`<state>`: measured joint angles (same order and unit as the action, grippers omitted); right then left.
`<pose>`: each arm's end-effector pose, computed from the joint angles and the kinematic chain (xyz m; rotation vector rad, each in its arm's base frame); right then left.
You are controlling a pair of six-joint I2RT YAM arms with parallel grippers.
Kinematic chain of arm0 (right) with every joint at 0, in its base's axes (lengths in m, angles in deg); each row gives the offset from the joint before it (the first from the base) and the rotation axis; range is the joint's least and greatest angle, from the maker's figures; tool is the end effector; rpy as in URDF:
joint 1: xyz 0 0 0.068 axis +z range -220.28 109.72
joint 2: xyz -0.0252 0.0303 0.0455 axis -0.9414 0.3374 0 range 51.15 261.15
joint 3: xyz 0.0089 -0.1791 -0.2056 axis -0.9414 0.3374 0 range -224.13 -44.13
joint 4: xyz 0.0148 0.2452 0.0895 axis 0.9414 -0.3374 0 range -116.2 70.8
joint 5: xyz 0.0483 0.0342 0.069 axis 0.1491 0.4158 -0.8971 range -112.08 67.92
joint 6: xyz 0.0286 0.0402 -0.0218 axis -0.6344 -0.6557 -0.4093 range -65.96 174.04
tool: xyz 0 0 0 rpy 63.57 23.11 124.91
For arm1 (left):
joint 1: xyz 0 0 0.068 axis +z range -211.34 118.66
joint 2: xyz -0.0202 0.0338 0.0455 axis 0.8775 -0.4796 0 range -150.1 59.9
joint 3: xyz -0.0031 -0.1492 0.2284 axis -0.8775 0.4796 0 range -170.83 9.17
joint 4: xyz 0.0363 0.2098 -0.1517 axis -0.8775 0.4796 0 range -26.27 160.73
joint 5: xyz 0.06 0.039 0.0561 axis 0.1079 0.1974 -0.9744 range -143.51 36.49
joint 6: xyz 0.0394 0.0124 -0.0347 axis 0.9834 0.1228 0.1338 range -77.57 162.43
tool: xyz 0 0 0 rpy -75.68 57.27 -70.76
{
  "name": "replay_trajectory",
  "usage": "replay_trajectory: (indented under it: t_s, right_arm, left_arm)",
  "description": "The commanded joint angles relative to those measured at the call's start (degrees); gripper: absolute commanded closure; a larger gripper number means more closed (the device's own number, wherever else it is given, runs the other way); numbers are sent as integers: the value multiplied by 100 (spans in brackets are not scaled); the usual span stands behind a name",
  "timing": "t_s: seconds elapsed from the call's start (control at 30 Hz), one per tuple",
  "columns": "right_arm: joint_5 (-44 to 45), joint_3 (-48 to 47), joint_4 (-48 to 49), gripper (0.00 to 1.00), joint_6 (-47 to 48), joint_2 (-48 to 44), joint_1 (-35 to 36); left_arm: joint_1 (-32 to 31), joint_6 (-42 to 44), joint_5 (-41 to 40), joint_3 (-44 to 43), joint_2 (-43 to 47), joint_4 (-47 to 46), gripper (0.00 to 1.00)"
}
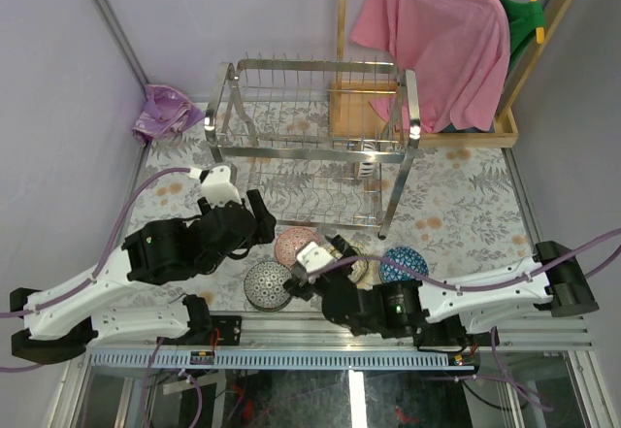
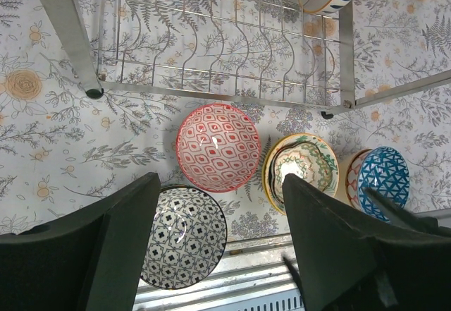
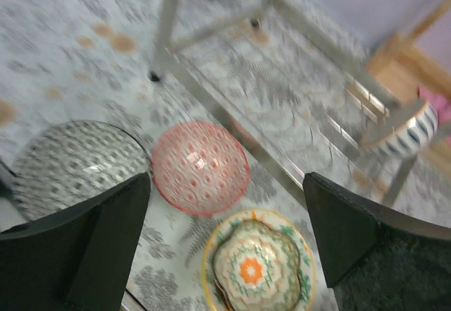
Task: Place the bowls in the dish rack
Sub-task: Adjust the dish rack at the center of the board.
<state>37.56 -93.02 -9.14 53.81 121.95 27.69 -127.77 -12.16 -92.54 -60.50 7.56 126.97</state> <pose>-0.0075 0.2745 0.3081 -0.6843 1.5429 0.3648 0.0786 -0.1243 0.3797 -0.0858 2.1869 -0.3856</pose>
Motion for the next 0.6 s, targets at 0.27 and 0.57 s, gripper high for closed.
replay_trajectory:
  t_s: [0.27,0.57]
  right_arm:
    - [270,-183,-5667,22,-4756,-1061,-1002]
    - [-229,501,-5624,27,-4662,-2516,-2502]
  left_arm:
    - [33,-110,-261,242,99,-165,30]
    - [412,-296,-133,1169,350,-745,37]
